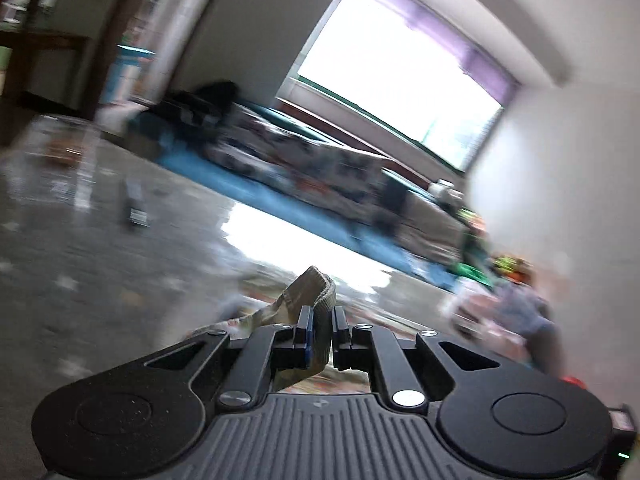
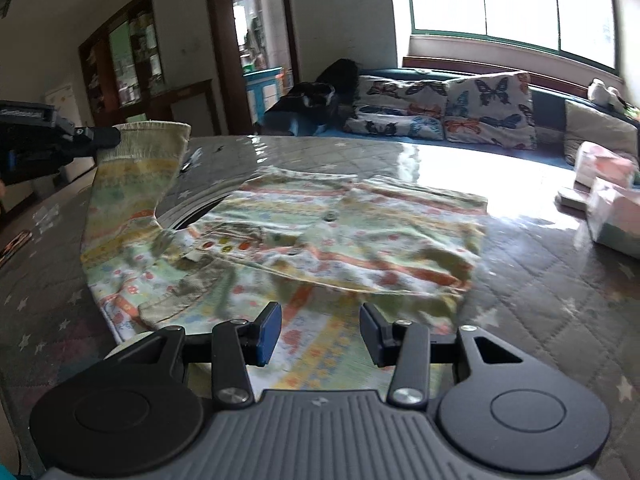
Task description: Fold clothes
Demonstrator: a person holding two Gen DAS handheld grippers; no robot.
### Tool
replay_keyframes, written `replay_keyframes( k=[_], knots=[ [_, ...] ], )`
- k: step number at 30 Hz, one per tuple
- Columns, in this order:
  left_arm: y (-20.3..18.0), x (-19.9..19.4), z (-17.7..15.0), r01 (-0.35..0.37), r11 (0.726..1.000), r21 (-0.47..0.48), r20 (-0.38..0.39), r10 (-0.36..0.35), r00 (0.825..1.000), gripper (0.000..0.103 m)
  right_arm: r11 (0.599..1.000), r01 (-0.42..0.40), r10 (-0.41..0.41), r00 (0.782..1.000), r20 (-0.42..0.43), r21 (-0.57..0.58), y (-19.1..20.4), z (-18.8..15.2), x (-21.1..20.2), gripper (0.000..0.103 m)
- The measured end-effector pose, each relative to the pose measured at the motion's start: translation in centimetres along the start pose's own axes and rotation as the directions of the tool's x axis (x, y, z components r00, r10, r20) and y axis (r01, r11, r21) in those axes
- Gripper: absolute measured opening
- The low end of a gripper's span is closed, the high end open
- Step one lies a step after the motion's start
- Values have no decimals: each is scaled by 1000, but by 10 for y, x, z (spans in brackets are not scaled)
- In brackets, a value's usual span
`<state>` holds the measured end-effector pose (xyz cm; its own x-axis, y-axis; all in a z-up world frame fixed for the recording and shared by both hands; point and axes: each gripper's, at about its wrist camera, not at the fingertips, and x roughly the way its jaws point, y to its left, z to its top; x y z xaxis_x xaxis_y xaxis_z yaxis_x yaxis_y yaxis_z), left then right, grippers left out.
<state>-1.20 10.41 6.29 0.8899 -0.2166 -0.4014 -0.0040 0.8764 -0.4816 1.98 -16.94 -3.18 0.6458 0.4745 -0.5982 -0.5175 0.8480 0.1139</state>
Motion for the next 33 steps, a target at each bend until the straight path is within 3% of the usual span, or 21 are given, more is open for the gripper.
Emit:
replay_keyframes(
  k=[3,8,17,19,21,28,33],
  knots=[
    [-28,10,-14,94,995,22,-52,-93,994,9,999,17,-17,1000,5,41,-11,-3,-6,43],
    [-61,30,-38,209,976,66,-143,-198,970,9,994,44,-46,999,14,102,-28,-6,-13,43],
    [-75,60,-75,266,958,109,-305,-222,926,14,988,47,-49,999,11,147,-35,-6,-16,41],
    [-76,60,-79,268,955,129,-316,-217,924,20,987,42,-44,999,11,155,-34,-4,-14,40],
    [-72,57,-78,257,956,142,-314,-203,928,30,987,32,-34,999,10,160,-34,-2,-11,37],
    [-32,52,-57,120,980,161,-253,-76,964,31,987,-2,7,999,-33,159,-26,2,15,34],
    [1,54,-51,4,985,174,-229,36,973,31,990,-6,16,998,-67,138,-18,1,35,31]
  ],
)
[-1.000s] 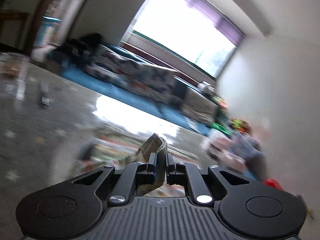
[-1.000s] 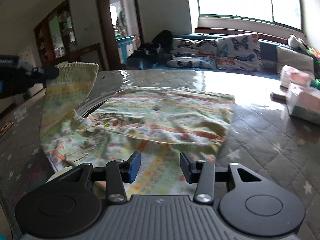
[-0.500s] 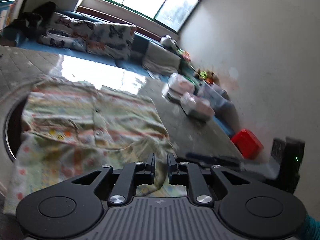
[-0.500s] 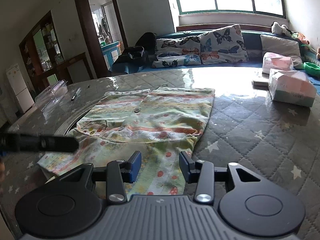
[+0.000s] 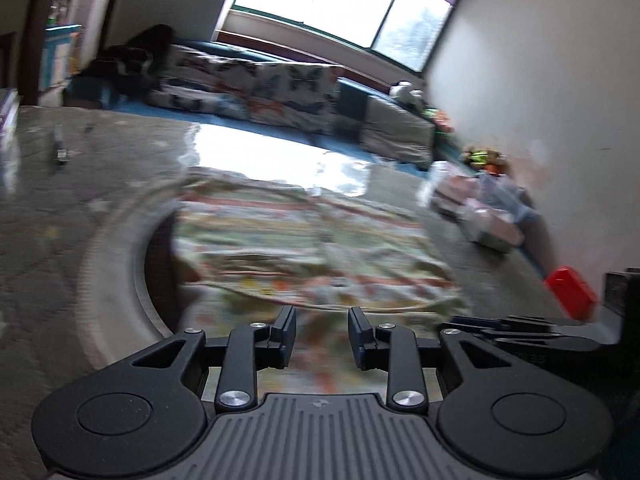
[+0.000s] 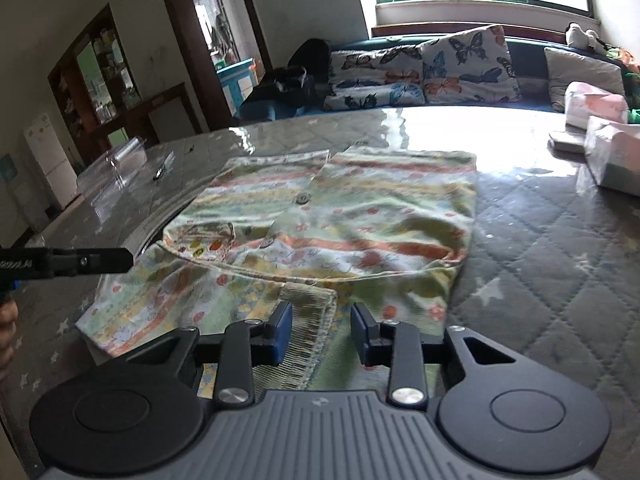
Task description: Fold clothes
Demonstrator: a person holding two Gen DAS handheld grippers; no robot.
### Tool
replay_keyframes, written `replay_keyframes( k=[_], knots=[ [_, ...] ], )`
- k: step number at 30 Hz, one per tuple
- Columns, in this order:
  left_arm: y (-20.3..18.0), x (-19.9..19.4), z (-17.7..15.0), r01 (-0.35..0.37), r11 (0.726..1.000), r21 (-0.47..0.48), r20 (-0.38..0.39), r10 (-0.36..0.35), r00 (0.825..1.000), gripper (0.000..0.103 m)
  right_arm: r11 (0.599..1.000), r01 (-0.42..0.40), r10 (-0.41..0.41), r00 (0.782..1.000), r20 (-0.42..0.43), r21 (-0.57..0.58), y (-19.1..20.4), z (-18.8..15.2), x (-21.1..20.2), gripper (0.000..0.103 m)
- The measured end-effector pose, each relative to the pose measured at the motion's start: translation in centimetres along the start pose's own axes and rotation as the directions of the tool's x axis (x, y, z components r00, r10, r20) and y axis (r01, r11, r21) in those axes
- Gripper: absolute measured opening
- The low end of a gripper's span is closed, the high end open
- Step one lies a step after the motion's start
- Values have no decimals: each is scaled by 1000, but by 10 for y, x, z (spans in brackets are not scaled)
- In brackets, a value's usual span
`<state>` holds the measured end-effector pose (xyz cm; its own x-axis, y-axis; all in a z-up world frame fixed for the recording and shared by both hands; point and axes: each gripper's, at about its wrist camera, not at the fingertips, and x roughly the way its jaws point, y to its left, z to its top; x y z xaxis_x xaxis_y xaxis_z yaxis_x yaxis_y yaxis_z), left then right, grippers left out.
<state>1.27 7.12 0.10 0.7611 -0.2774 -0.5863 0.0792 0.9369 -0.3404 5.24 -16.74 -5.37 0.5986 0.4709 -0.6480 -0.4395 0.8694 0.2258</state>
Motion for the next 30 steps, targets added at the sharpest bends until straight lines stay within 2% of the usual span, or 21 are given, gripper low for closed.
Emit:
replay_keyframes(
  k=[2,4,10,16,22,27,30],
  knots=[
    [12,3,0,-30,999,-15,-7,30,1000,31,1000,6,-6,1000,-3,-15,3,-1,4,28],
    [21,5,-1,-49,998,-28,-15,48,999,31,1000,11,-11,1000,-5,-28,6,0,5,17],
    [37,13,-7,-74,996,-56,-39,72,997,31,998,38,-37,999,9,-52,10,2,3,7],
    [43,14,-9,-102,993,-66,-35,100,994,29,993,63,-55,995,81,-102,19,15,-10,6],
    [45,14,-7,-125,989,-73,-31,123,992,28,994,90,-89,996,16,-55,5,10,10,8],
    [37,6,0,-108,992,-59,-7,108,994,30,993,52,-47,998,45,-105,15,13,-10,10],
    [24,7,2,-61,997,-45,-11,60,998,31,988,0,5,1000,29,-154,26,11,-16,13]
  ],
)
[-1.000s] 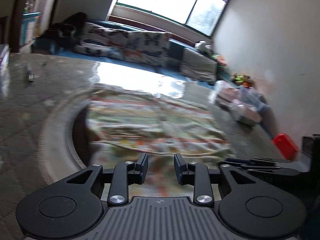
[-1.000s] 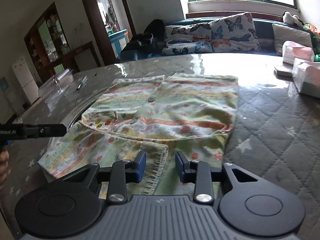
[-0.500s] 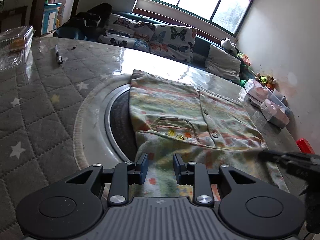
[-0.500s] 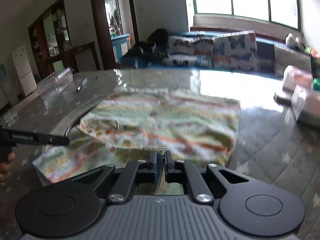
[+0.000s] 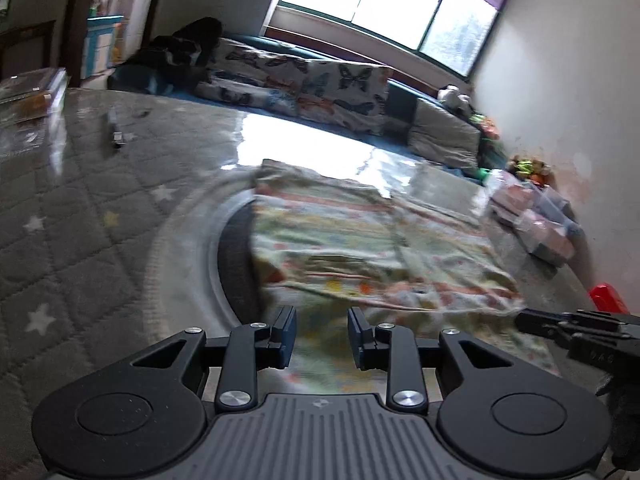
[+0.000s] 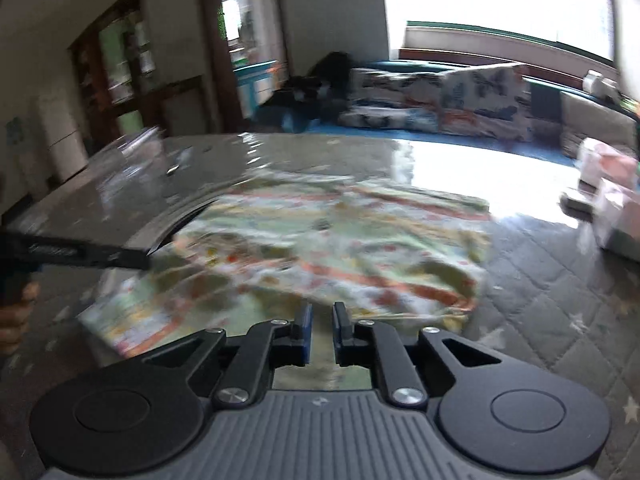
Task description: Fold clothes
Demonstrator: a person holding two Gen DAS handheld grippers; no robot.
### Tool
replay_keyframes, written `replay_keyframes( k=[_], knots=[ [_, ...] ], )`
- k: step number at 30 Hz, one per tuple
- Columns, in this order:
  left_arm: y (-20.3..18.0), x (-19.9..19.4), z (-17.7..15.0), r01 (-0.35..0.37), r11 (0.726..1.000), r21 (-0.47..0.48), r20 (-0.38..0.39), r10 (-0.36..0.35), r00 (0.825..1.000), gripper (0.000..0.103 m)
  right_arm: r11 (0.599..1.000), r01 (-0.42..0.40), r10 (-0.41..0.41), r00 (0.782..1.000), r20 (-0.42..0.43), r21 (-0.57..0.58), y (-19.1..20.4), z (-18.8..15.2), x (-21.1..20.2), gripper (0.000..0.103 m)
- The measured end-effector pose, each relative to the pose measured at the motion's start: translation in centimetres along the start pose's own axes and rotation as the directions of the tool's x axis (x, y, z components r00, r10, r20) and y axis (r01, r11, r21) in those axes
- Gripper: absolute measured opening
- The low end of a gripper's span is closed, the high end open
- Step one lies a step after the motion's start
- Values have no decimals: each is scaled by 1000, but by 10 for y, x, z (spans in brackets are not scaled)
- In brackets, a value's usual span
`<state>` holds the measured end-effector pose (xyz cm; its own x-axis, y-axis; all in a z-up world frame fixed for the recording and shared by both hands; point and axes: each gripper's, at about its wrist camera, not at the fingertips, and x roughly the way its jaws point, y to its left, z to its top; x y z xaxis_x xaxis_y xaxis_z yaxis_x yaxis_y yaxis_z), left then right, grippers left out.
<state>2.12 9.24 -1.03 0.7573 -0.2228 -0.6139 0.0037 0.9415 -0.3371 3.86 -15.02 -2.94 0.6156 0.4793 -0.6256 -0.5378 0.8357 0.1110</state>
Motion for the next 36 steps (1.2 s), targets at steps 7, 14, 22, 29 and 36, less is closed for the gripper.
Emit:
replay_keyframes(
  k=[7,14,22,29,36],
  knots=[
    [-44,-2,-20,135,982,134,-65,-127,990,31,993,-64,59,997,-53,-99,23,-15,-2,23],
    [-58,-2,-46,135,960,246,-111,-111,988,37,992,-43,34,996,-84,-115,18,-32,-10,27],
    [-47,-13,-42,81,974,213,-64,-69,996,55,996,-22,17,998,-61,-87,11,-34,-15,41],
    [-36,-20,-44,41,977,207,-71,-27,997,60,998,-10,8,999,-44,-64,7,-34,-19,45],
    [-46,-37,-52,44,944,327,-64,-24,998,61,994,68,-72,996,-44,-88,0,-35,-20,45]
  ],
)
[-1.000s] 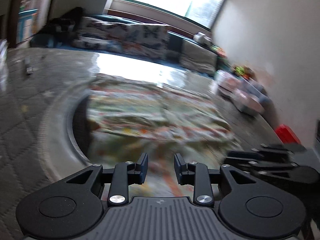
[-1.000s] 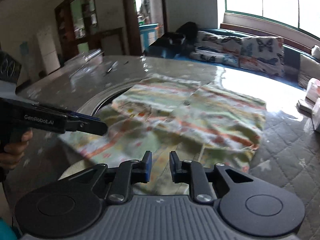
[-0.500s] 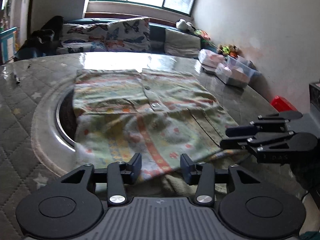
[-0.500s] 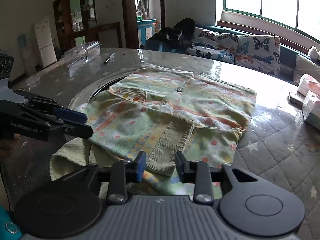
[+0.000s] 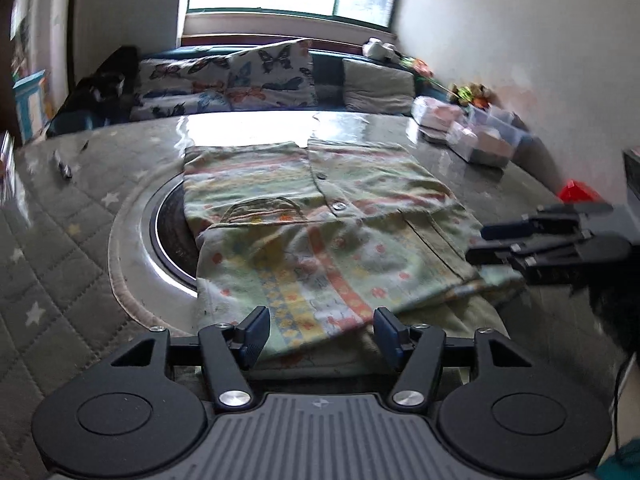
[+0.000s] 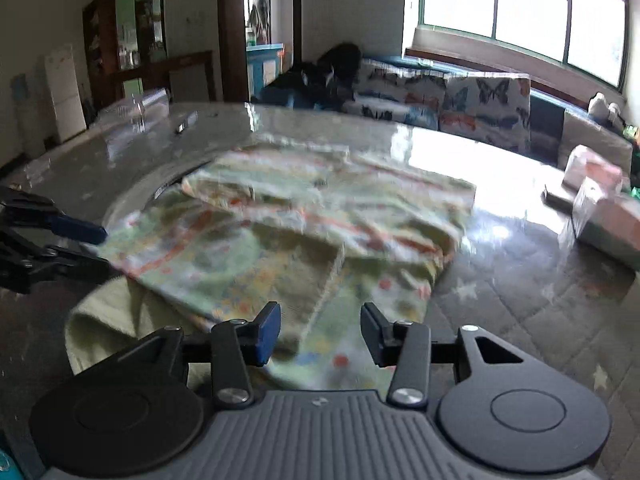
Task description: Fold clothes
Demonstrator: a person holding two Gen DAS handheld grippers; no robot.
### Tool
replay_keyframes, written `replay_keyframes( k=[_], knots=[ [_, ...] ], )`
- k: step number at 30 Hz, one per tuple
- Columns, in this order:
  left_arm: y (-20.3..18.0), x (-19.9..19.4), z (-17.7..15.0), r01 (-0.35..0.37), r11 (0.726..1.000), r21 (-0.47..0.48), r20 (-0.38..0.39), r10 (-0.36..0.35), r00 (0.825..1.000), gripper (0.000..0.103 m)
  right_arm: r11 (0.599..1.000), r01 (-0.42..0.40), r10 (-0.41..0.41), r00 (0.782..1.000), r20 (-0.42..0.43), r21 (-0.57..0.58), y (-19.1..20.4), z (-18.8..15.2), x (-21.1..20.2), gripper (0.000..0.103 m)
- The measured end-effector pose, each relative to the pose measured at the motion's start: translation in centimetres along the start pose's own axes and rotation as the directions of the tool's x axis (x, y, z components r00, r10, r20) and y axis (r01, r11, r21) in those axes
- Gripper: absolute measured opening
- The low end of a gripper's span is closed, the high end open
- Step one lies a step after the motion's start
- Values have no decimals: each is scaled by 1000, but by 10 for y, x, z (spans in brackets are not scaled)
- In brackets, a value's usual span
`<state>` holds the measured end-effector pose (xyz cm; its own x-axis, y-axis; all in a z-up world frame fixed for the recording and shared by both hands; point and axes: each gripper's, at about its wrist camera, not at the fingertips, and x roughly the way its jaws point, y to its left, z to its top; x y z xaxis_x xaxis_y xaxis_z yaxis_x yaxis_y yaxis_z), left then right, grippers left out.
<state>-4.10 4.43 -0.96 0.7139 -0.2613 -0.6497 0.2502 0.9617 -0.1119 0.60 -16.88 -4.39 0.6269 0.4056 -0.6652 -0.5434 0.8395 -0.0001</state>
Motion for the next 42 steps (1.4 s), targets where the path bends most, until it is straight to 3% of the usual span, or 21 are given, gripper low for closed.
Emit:
replay_keyframes(
  k=[10,21,35,40,42],
  knots=[
    [-22,-10,-19,32,970,243,-28,-26,999,61,1000,29,-29,1000,-3,10,-6,-7,-1,47],
    [-31,-7,-26,46,949,312,-33,-37,999,61,999,33,-33,999,-11,3,-6,-8,0,49],
    [-59,7,-27,55,873,485,70,-101,992,60,998,12,-13,1000,-14,-69,-5,-3,-23,56],
    [-61,7,-25,94,850,518,74,-154,985,39,995,8,-11,1000,-29,-103,-4,-5,-29,57],
    [-60,8,-25,111,846,521,67,-169,983,22,993,7,-11,999,-33,-116,-4,-6,-31,57]
  ],
)
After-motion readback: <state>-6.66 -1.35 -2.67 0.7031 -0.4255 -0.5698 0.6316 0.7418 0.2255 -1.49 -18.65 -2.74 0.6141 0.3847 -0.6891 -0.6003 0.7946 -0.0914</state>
